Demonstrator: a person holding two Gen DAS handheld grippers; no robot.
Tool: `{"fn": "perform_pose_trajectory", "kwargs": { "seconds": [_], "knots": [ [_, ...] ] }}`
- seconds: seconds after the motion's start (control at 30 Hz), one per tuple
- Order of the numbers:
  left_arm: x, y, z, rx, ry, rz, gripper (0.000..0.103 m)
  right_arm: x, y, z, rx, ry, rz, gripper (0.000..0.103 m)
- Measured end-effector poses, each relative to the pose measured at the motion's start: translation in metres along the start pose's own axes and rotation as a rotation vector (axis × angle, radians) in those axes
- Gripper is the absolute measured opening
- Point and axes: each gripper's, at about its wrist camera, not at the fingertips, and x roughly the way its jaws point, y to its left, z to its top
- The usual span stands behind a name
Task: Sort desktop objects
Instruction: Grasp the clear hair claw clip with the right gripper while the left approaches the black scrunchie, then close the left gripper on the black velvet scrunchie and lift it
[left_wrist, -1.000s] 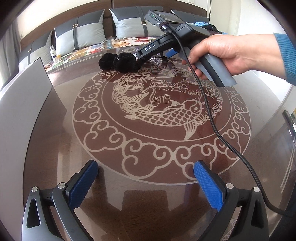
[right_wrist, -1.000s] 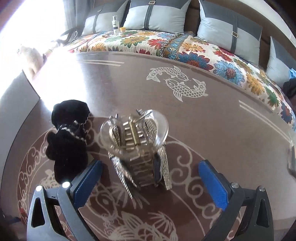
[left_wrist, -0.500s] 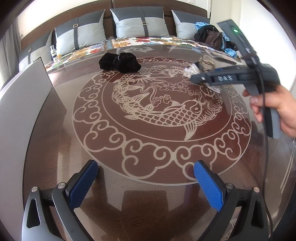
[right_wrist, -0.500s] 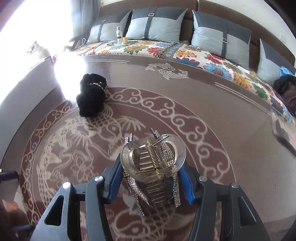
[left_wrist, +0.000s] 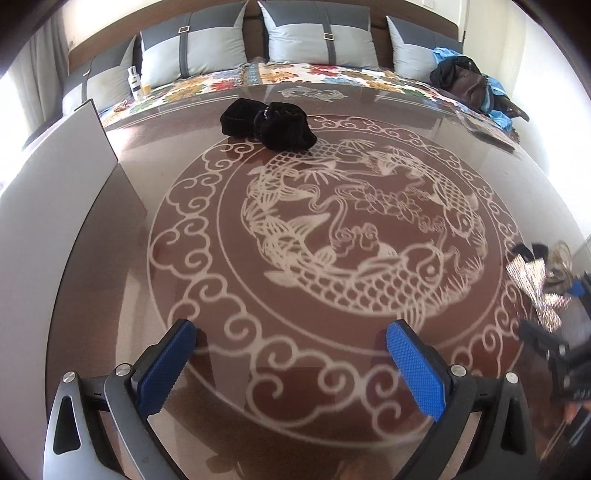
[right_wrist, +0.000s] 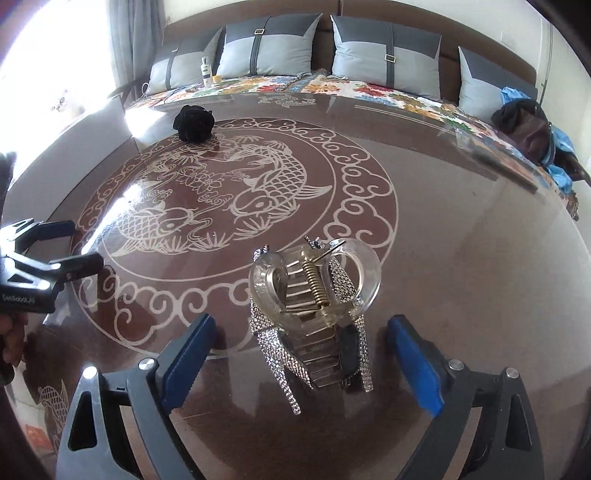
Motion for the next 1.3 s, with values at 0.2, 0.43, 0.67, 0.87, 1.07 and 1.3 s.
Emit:
{"fn": "perform_pose_trajectory", "kwargs": {
  "seconds": [0.2,0.43,0.67,0.87,1.07,1.3],
  "knots": [
    [0.054,0.035,0.089,-0.236,-0.015,0.058,0.103,0.002,0.001,-0.001,-0.007,0.007,0.004,0.103],
    [0.101,0.04,0.151,-0.259,-0.026,0.175,0.103,0.002,0.001,-0.001,-0.007,0.007,0.004,0.103],
    [0.101,0.047,0.154,-0.184,-0.046,0.128,0.103,0.002,0.001,-0.001,-0.007,0.007,0.004,0.103],
    [0.079,0.056,0.154,-0.227,-0.105,0.082,0.103,0.002,0.001,-0.001,-0.007,0.007,0.003,0.103],
    [0.102,0.044,0.194,-0.253,-0.059,0.197,0.103,0.002,0.001,-0.002,-0.007,0.006,0.004,0.103],
    [0.106,0.042,0.185,-0.086,-0.099,0.157,0.037,0.002,0.001,-0.002,-0.006,0.006,0.003,0.103]
  ]
}}
